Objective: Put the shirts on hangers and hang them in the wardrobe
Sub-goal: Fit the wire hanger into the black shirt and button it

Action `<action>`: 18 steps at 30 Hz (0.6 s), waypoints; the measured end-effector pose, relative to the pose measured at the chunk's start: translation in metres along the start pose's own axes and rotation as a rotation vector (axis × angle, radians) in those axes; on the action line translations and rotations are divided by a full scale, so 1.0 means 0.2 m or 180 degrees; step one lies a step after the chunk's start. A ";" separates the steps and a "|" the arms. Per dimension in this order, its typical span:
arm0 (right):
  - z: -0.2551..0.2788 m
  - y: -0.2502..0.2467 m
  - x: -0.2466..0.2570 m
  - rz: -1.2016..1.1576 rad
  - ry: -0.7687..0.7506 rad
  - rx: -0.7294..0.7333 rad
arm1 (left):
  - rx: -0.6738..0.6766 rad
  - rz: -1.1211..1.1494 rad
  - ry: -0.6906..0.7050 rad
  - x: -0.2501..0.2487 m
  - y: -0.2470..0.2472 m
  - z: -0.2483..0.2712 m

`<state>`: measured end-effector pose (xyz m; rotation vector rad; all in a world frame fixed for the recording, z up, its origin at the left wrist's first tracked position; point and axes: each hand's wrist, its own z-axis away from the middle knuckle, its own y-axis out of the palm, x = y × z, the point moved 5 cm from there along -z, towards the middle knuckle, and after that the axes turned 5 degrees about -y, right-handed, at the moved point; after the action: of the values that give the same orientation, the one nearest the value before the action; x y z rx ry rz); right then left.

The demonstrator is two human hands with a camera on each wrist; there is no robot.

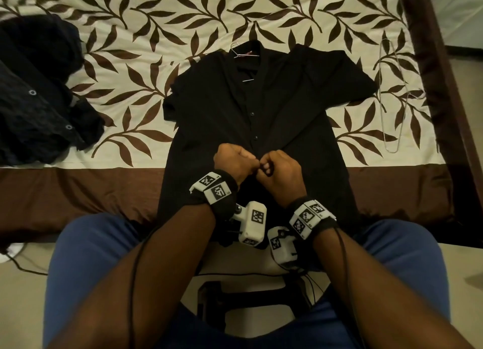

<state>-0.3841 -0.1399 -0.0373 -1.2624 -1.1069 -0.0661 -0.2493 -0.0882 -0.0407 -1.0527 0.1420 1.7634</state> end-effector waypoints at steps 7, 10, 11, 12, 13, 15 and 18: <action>0.02 -0.01 -0.09 -0.1477 0.1076 0.0021 | 0.0082 0.0237 0.0176 0.02 0.00 0.01; 0.00 -0.01 -0.12 -0.1871 0.1337 0.0197 | 0.0324 0.0357 0.0317 0.02 0.00 0.01; 0.00 0.00 -0.13 -0.1966 0.1385 0.0267 | 0.0379 0.0383 0.0366 0.02 0.00 0.01; 0.00 0.01 -0.13 -0.2060 0.1448 0.0323 | 0.0418 0.0421 0.0407 0.02 0.00 0.02; -0.01 0.02 -0.14 -0.2161 0.1533 0.0367 | 0.0456 0.0467 0.0446 0.02 0.00 0.02; -0.01 0.03 -0.15 -0.2380 0.1769 0.0452 | 0.0521 0.0481 0.0547 0.01 0.00 0.02; -0.01 0.04 -0.15 -0.2457 0.1898 0.0470 | 0.0434 0.0375 0.0777 0.00 0.00 0.01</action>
<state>-0.3935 -0.1530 -0.0642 -0.5568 -0.9818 -0.8684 -0.2510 -0.0878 -0.0400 -1.1760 0.4779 1.6977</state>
